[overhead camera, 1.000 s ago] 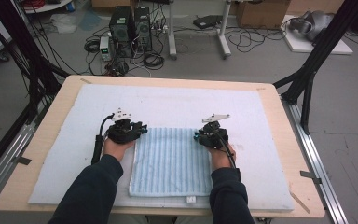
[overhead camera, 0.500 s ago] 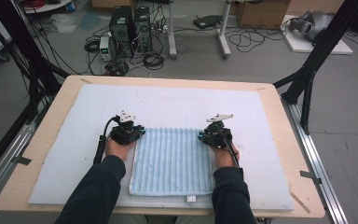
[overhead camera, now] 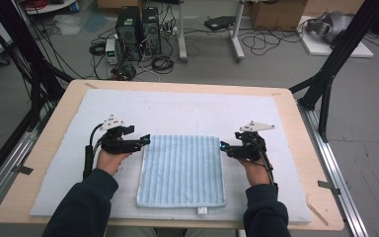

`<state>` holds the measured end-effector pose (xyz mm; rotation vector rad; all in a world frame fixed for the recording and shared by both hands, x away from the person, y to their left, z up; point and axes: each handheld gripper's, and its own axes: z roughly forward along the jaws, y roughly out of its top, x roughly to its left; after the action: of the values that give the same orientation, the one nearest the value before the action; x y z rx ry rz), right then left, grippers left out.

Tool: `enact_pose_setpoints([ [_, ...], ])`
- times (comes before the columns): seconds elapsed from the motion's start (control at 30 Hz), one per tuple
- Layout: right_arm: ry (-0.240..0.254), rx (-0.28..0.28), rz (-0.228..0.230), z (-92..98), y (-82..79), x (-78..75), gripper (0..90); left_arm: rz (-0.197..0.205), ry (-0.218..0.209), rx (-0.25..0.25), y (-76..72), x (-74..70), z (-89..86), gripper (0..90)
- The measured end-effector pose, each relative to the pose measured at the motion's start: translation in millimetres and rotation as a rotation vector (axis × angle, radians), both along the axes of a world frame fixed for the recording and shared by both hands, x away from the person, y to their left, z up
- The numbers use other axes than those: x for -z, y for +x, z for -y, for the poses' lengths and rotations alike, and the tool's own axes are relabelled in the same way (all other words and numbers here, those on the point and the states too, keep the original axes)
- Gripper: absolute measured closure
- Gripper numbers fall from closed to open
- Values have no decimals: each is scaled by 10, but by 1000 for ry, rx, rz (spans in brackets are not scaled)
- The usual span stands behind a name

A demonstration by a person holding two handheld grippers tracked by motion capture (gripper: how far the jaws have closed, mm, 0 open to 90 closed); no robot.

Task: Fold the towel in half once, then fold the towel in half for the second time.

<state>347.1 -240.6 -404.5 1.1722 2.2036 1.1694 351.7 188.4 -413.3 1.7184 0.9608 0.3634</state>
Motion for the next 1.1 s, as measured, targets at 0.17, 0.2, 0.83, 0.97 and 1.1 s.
enact_pose_setpoints([
  [0.17, -12, -37, 24, 65, -152, -18, 119, 39, -4, 67, -122, -49, -39, 213],
  [0.2, -13, -49, 27, 72, -185, -22, 118, 54, 2, 75, -145, -66, -41, 218],
  [0.83, 33, -69, 83, 186, -453, -44, 115, 109, -51, 49, -355, -159, -96, 168],
  [0.97, 31, -67, 92, 202, -436, -74, 115, 107, -56, 52, -343, -161, -94, 168],
  [1.1, 37, -64, 92, 207, -424, -77, 115, 98, -61, 60, -327, -152, -77, 168],
])
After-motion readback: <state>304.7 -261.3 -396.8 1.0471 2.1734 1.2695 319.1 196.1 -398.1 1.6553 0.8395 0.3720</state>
